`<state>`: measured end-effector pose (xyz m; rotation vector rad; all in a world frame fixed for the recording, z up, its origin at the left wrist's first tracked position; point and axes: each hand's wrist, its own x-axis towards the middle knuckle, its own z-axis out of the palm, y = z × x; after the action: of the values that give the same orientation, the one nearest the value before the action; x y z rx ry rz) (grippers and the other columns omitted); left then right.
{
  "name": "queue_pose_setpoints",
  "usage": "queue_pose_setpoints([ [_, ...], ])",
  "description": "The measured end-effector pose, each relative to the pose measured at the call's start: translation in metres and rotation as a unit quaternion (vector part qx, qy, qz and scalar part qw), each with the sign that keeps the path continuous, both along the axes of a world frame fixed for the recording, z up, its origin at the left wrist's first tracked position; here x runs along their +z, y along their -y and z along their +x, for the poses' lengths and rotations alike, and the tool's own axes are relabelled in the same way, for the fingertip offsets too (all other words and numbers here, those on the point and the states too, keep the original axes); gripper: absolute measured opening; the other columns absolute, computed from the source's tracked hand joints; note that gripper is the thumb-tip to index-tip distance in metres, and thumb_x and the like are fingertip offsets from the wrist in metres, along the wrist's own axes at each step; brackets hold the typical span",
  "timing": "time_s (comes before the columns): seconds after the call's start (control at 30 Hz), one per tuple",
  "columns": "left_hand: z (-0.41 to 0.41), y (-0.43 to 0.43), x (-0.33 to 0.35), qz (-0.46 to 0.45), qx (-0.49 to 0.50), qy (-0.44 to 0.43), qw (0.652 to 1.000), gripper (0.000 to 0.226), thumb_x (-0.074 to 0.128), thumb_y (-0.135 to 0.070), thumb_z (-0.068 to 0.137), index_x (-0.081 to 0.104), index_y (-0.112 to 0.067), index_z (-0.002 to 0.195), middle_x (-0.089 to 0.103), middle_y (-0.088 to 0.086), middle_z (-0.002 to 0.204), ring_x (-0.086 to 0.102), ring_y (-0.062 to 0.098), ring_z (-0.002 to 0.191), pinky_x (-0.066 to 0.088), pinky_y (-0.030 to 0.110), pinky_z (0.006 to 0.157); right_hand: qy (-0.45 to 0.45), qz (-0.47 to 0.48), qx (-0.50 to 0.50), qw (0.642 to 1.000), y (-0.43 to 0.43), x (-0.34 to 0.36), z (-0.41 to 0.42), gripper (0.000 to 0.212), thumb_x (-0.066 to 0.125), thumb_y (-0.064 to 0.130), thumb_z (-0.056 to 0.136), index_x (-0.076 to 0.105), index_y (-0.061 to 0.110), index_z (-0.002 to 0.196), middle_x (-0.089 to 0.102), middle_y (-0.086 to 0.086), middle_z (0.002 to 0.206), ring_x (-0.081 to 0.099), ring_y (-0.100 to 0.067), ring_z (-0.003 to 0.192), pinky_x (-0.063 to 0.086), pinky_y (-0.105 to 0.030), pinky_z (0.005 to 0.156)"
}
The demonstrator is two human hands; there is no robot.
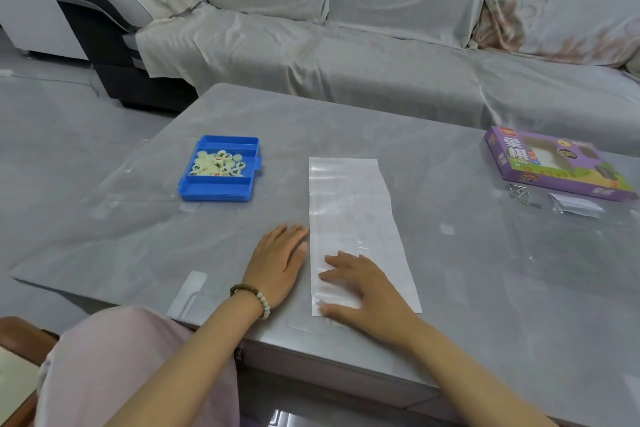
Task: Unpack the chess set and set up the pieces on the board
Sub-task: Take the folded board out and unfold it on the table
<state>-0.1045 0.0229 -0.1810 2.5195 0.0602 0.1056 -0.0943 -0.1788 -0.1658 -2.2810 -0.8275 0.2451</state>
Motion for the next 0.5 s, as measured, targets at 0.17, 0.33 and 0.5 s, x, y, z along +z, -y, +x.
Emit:
queue_pose_setpoints([
  [0.17,-0.008,0.006,0.007,-0.058,0.017,0.007,0.998,0.041,0.026,-0.034,0.1,0.037,-0.025,0.139,0.033,-0.006,0.148,0.019,0.012,0.14,0.013,0.028,0.114,-0.045,0.087,-0.054,0.994,-0.002,0.001,-0.003,0.004,0.071,0.035,0.081,0.07,0.031,0.083,0.061,0.022,0.115,0.043,0.011,0.12,0.027,-0.012,0.103],
  [0.33,-0.017,0.025,0.017,-0.141,0.022,0.03,0.989,0.049,0.028,-0.036,0.099,0.021,-0.023,0.146,0.022,-0.007,0.152,0.017,0.005,0.138,0.011,0.018,0.11,-0.123,0.263,-0.257,0.922,0.001,0.02,0.002,0.011,0.066,0.018,0.086,0.068,0.015,0.076,0.063,0.006,0.07,0.051,-0.001,0.063,0.039,-0.01,0.062],
  [0.5,-0.021,0.069,0.028,-0.114,-0.03,0.039,0.992,0.051,0.031,-0.033,0.099,0.015,-0.027,0.147,0.042,-0.001,0.137,0.039,0.011,0.123,0.033,0.021,0.102,-0.194,0.316,-0.379,0.848,0.03,0.025,0.016,0.017,0.06,0.025,0.09,0.067,0.01,0.085,0.05,0.009,0.051,0.043,-0.005,0.048,0.037,-0.018,0.054],
])
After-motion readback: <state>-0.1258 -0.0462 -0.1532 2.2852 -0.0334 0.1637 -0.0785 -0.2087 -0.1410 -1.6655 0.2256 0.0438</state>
